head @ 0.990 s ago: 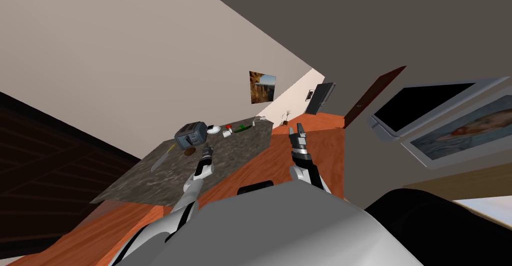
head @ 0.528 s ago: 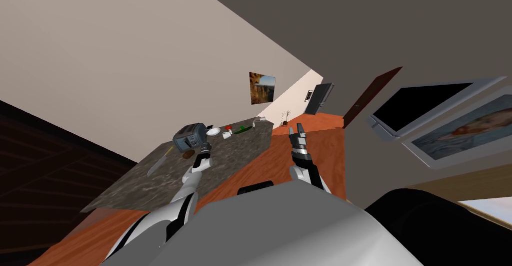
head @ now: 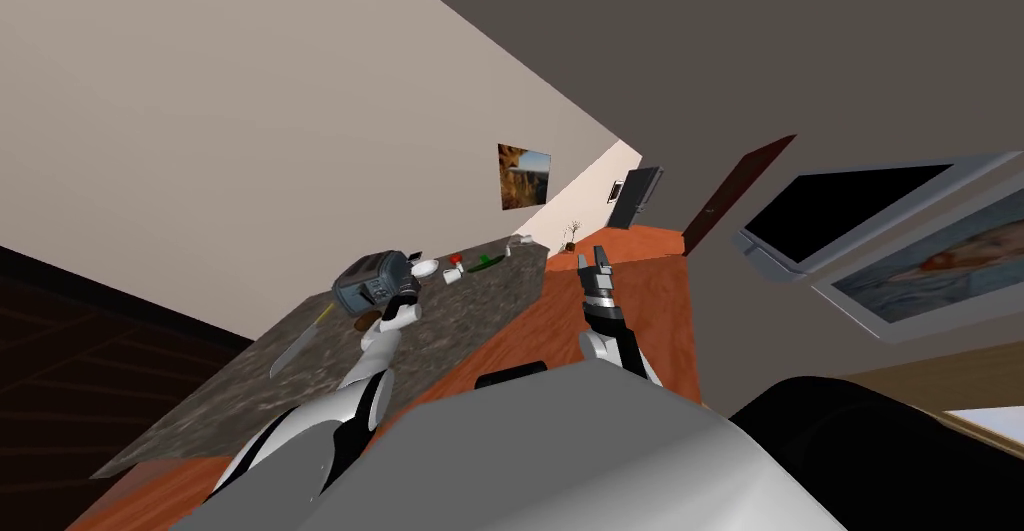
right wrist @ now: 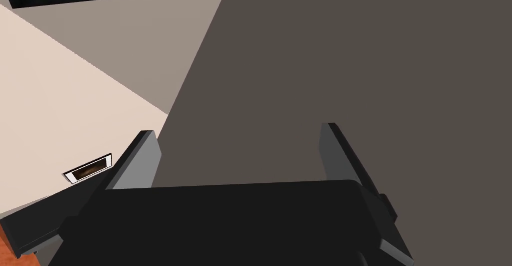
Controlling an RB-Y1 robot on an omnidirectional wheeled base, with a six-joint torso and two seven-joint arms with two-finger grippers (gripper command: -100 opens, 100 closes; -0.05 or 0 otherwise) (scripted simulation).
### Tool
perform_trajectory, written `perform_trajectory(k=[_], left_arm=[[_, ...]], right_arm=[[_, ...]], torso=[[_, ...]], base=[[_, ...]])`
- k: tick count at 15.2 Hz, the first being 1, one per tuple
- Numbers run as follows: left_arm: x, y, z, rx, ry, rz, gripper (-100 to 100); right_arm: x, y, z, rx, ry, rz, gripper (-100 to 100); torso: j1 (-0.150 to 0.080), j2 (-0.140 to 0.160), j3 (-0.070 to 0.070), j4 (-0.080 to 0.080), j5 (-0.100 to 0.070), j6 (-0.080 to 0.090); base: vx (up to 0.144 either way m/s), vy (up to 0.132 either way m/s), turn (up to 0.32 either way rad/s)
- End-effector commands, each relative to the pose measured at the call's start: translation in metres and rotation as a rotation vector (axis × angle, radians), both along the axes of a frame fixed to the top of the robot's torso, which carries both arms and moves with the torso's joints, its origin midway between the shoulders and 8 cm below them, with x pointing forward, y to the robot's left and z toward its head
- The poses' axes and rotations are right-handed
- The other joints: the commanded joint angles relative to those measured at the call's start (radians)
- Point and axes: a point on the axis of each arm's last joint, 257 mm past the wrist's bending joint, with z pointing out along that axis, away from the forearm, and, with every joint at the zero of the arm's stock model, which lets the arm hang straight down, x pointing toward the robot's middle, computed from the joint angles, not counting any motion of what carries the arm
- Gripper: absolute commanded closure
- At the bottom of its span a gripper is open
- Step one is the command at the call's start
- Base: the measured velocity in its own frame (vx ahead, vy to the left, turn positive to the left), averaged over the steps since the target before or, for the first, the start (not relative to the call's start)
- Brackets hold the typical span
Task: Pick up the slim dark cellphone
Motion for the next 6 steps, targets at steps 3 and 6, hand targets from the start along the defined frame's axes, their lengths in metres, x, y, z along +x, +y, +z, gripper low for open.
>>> perform_trajectory(k=[3, 6], left_arm=[[0.0102, 0.0025, 0.0105, -0.013, 0.011, 0.0, -100], [0.008, 0.0034, 0.0088, -0.01, 0.008, 0.0, 100]], right_arm=[[0.0, 0.0, 0.0, 0.0, 0.0, 0.0, 0], [0.0, 0.0, 0.0, 0.0, 0.0, 0.0, 0]], torso=[[0.0, 0.001, 0.0, 0.0, 0.0, 0.0], [-0.003, 0.005, 0.002, 0.001, 0.0, 0.0]], base=[[0.113, 0.058, -0.04], [0.035, 0.014, -0.006]])
